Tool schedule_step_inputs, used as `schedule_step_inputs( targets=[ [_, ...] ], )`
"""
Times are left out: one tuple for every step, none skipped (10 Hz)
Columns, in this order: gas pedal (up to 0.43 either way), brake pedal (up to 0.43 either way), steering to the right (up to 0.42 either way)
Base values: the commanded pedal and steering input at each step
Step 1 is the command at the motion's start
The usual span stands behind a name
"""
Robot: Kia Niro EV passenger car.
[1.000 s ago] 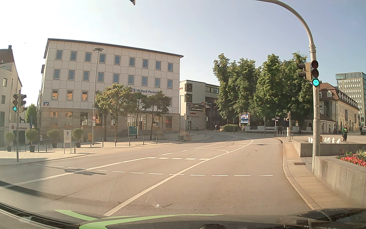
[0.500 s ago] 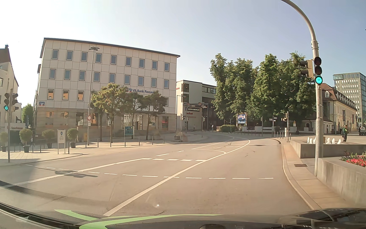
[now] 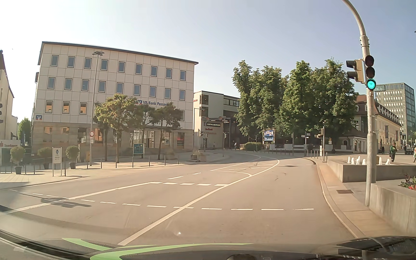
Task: Follow the waypoints while adhering to traffic rules and regulations
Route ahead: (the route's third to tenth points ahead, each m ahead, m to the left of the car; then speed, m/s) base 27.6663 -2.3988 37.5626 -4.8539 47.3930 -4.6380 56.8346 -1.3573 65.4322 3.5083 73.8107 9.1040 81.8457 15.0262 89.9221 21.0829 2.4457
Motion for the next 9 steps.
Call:
schedule_step_inputs(
  targets=[
    [0.339,0.000,0.109],
    [0.350,0.000,0.109],
    [0.350,0.000,0.108],
    [0.358,0.000,0.109],
    [0.358,0.000,0.109],
    [0.358,0.000,0.109],
    [0.358,0.000,0.109],
    [0.358,0.000,0.109],
    [0.358,0.000,0.109]
  ],
)
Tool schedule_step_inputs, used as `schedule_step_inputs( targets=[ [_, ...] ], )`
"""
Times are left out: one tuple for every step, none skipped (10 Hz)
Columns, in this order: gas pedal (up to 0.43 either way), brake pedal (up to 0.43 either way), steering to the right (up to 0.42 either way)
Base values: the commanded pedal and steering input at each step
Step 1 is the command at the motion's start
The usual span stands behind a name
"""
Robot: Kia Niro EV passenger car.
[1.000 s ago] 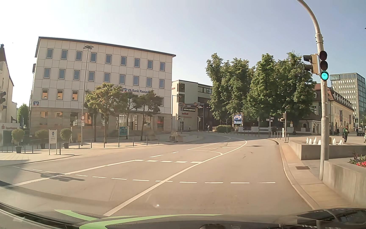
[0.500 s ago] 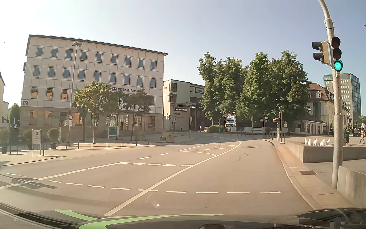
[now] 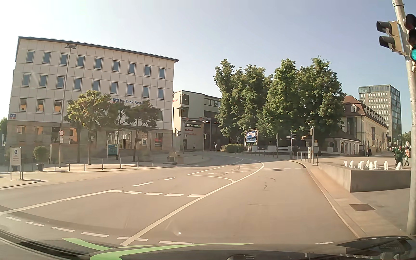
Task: Follow the waypoints while adhering to traffic rules and regulations
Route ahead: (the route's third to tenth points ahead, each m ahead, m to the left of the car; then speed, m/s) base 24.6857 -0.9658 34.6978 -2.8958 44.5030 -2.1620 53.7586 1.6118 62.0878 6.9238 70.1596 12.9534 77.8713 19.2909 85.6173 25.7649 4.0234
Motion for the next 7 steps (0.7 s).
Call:
schedule_step_inputs(
  targets=[
    [0.358,0.000,0.109],
    [0.350,0.000,0.109],
    [0.350,0.000,0.114],
    [0.350,0.000,0.121],
    [0.350,0.000,0.125],
    [0.350,0.000,0.128],
    [0.350,0.000,0.130]
  ],
)
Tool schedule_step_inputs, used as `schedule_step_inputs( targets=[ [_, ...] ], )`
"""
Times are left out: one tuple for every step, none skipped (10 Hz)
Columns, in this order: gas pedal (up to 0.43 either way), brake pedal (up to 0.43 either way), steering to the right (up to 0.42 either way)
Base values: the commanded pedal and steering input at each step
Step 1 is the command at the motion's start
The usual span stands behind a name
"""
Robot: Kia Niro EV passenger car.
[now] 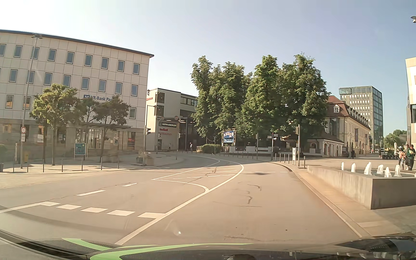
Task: Follow the waypoints while adhering to traffic rules and regulations
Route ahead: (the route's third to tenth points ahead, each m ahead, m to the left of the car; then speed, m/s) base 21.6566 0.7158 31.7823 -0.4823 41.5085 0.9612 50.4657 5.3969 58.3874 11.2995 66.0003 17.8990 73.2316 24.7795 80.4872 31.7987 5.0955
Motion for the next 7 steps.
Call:
schedule_step_inputs(
  targets=[
    [0.350,0.000,0.130],
    [0.339,0.000,0.130],
    [0.331,0.000,0.130],
    [0.331,0.000,0.129],
    [0.319,0.000,0.126],
    [0.319,0.000,0.120],
    [0.311,0.000,0.110]
  ],
)
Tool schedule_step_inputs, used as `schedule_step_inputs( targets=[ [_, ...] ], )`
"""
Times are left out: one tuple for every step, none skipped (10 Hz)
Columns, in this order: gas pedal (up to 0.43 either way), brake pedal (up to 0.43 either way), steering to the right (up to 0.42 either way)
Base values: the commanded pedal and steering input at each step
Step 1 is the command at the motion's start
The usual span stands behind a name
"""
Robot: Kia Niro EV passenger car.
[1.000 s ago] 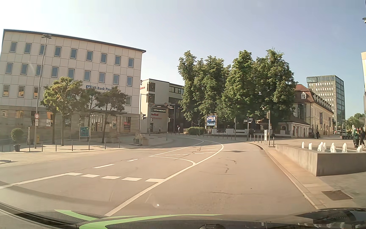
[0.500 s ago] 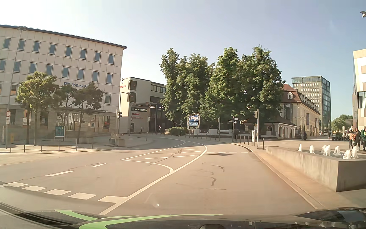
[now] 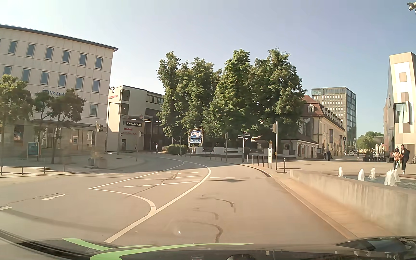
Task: Follow the waypoints while adhering to traffic rules and regulations
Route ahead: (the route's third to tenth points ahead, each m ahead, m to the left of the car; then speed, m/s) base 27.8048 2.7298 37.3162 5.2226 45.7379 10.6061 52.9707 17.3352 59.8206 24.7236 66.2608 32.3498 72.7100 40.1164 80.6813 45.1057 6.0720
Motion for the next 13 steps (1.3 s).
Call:
schedule_step_inputs(
  targets=[
    [0.311,0.000,0.102],
    [0.299,0.000,0.094],
    [0.287,0.000,0.084],
    [0.280,0.000,0.072],
    [0.268,0.000,0.059],
    [0.268,0.000,0.046],
    [0.260,0.000,0.036],
    [0.248,0.000,0.024],
    [0.248,0.000,0.013],
    [0.248,0.000,0.004],
    [0.240,0.000,0.000],
    [0.220,0.000,-0.003],
    [0.209,0.000,-0.007]
  ],
)
